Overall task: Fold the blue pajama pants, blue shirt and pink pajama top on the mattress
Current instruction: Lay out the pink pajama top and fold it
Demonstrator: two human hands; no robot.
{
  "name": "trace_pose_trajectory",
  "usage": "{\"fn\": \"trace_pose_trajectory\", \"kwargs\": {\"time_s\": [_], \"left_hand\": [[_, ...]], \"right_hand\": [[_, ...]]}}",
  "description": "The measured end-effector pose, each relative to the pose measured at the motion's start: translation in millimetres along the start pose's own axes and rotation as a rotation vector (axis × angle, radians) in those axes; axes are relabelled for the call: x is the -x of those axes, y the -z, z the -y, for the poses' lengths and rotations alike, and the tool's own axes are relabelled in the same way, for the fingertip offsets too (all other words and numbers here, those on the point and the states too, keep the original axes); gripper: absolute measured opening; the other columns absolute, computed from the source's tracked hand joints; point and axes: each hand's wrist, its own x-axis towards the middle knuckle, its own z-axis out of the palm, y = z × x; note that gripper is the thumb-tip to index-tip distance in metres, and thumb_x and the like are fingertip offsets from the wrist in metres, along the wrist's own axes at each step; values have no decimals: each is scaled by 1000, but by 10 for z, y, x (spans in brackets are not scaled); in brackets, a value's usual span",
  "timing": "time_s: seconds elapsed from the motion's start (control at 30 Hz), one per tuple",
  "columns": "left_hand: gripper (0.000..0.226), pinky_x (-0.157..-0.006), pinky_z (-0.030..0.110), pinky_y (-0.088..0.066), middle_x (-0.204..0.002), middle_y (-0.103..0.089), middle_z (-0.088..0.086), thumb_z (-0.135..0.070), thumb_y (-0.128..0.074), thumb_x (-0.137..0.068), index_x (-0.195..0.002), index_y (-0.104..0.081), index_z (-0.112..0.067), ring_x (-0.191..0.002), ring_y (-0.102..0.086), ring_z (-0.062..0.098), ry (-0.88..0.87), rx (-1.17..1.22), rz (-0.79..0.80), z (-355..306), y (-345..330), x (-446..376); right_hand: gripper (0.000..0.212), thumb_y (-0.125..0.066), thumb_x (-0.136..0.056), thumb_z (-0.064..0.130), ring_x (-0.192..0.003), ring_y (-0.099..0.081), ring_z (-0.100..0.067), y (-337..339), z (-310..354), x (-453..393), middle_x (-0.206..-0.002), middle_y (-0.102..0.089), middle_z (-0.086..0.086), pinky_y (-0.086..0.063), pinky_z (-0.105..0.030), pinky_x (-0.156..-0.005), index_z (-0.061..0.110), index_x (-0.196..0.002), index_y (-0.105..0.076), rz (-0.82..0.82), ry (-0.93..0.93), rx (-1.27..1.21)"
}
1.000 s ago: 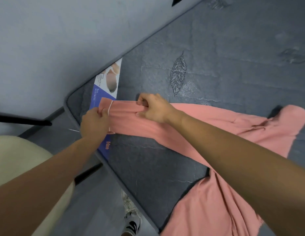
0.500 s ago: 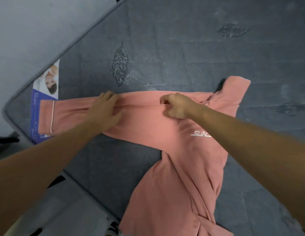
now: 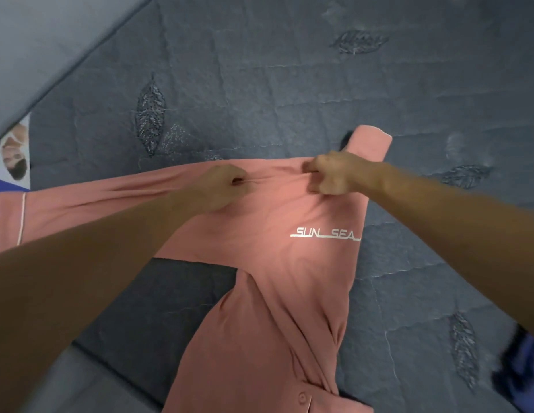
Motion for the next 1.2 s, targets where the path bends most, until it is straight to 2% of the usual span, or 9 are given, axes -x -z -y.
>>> {"fn": "trace_pose_trajectory", "kwargs": {"time_s": [0.13,0.33,0.47,0.53,0.6,0.67,0.83,1.03,1.2], "left_hand": [[18,-66,33,-37,-71,-54,-6,-21,-61,-97,-81,-58,-16,-66,-47,12,6,132,-165,19,67,-62],[6,-83,41,-50,-86,-62,-7,-31,-58,-95,-93,-61,-27,-90,-58,24,106,-2,-352,209,188,-198],[28,-88,46,-42,-116,-53,10,-13,-59,-85,-113,-57,-16,-110,-47,34,80,-412,-487,141,17,-135],[44,-92,46,-39,-129,-49,10,-15,-60,-83,-127,-53,-17,-114,-46,33,-118,-506,-487,38,-109,-9],[50,-106,45,-34,-147,-46,7,-32,-53,-92,-141,-50,-20,-129,-44,30,-286,-540,-353,47,-299,84],[59,-122,45,-21,-164,-29,6,-48,-39,-100,-155,-36,-26,-149,-29,28,-267,-610,-226,161,-453,92],[69,-127,50,-9,-170,-1,13,-58,-19,-103,-163,-4,-27,-157,-1,30,-164,-666,-185,279,-538,-14],[69,-126,53,-10,-167,-3,24,-54,-23,-103,-163,-7,-25,-156,-5,38,-8,-576,-190,42,-793,456],[73,-126,51,-9,-169,-2,16,-56,-36,-100,-162,-14,-26,-157,0,32,40,-451,-219,-205,-1320,1151]], "right_hand": [[14,-60,-92,27,-101,-64,-37,177,-48,-75,-104,-71,-13,-47,-36,-77,16,-99,-65,-156,38,-26],[19,-60,-96,30,-109,-55,-35,45,-44,-311,-115,-62,-10,-37,-43,-86,15,-108,-57,-389,45,49],[27,-54,-90,23,-107,-47,-34,-299,172,-196,-122,-50,-11,-36,-45,-93,14,-116,-52,-630,-76,145],[35,-50,-89,21,-111,-48,-33,-430,304,-80,-130,-50,-10,-38,-44,-100,13,-123,-53,-739,-41,107],[46,-46,-94,25,-125,-47,-32,-611,332,-1,-145,-46,-11,-36,-45,-108,11,-137,-50,-700,31,92],[55,-36,-103,35,-147,-34,-31,-819,250,15,-162,-33,-11,-26,-46,-120,13,-154,-38,-589,19,102],[62,-22,-106,43,-157,-12,-28,-1024,145,-33,-170,-14,-12,-15,-47,-127,19,-163,-18,-547,-151,86],[62,-35,-104,31,-157,-14,-27,-1361,613,542,-170,-16,-9,-18,-48,-126,17,-162,-20,-582,-86,-99],[60,-35,-106,30,-158,-6,-22,-1849,1075,1152,-171,-12,-4,-15,-45,-127,19,-163,-19,-501,-11,-254]]}}
